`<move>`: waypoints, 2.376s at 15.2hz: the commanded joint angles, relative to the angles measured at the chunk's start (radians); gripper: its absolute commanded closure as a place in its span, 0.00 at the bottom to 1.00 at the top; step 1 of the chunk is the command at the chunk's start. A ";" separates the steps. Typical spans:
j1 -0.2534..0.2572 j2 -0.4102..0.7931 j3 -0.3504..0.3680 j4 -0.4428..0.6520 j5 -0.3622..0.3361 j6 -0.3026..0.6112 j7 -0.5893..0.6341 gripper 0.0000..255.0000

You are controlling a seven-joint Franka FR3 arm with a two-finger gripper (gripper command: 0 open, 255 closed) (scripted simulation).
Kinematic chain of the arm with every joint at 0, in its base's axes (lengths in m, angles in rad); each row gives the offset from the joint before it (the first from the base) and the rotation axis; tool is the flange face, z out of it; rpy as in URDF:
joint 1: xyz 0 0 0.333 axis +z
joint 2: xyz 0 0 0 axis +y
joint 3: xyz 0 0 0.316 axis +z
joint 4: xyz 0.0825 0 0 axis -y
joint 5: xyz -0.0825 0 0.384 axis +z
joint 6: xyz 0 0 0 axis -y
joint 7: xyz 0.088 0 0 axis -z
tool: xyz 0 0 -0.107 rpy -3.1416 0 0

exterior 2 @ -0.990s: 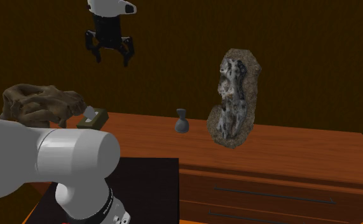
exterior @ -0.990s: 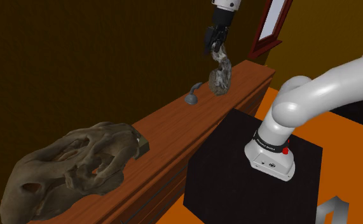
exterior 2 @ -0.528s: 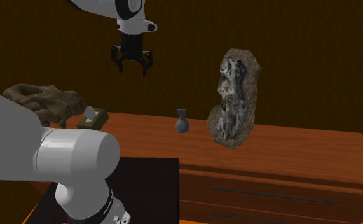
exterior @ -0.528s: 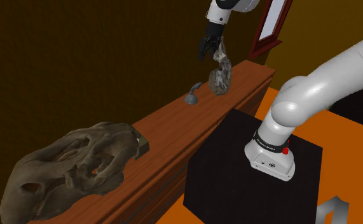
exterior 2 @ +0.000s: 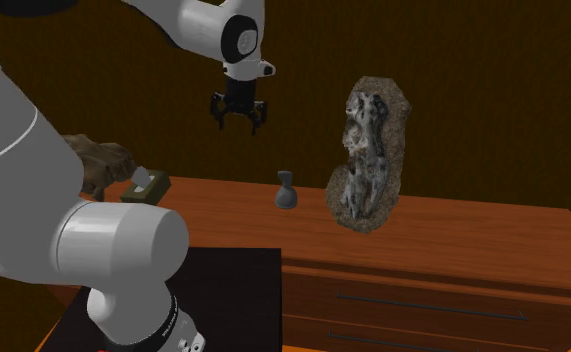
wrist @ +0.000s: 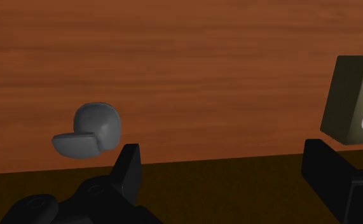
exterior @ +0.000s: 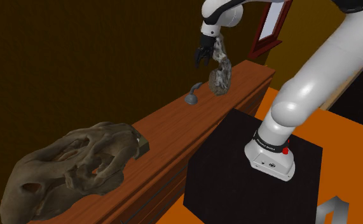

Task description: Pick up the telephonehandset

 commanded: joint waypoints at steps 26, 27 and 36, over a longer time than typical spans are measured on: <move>-0.175 0.838 -0.013 0.505 0.332 0.158 -0.333 0.00; -0.175 0.838 -0.013 0.505 0.332 0.158 -0.333 0.00; -0.174 0.837 -0.013 0.504 0.332 0.158 -0.333 1.00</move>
